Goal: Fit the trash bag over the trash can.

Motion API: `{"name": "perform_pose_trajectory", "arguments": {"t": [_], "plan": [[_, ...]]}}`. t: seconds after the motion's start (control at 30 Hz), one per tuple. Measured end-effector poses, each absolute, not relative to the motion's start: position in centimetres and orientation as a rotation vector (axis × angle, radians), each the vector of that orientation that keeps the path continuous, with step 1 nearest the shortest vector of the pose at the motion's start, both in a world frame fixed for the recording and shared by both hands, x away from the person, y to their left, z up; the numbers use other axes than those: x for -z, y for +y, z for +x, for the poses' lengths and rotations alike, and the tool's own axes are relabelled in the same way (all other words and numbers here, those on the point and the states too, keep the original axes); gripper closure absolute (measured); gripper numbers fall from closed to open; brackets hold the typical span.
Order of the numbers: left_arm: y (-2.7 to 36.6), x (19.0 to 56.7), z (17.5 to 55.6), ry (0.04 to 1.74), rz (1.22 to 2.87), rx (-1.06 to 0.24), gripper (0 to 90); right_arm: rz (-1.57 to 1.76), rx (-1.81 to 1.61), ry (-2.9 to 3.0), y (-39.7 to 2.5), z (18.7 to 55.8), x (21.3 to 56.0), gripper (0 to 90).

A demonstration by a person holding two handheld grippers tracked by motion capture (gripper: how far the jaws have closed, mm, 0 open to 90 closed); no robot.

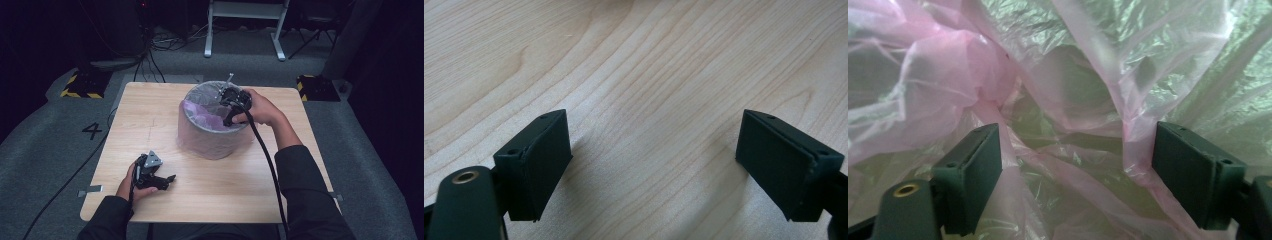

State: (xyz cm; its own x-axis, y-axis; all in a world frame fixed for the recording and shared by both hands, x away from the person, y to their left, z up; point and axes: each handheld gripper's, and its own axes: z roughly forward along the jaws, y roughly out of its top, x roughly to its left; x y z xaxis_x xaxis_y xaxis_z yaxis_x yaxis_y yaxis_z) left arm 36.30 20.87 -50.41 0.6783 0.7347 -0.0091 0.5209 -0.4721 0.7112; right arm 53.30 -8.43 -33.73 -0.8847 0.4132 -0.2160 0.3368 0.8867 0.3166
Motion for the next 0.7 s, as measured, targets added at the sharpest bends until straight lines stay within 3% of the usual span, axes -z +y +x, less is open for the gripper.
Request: {"name": "perform_pose_trajectory", "arguments": {"t": [0.7], "plan": [[20.88, 50.41, 36.31, 0.961, 2.183, -0.389, 14.2, 0.523, -0.519, 2.723, -8.87, 52.46, 33.0, 21.4]]}}
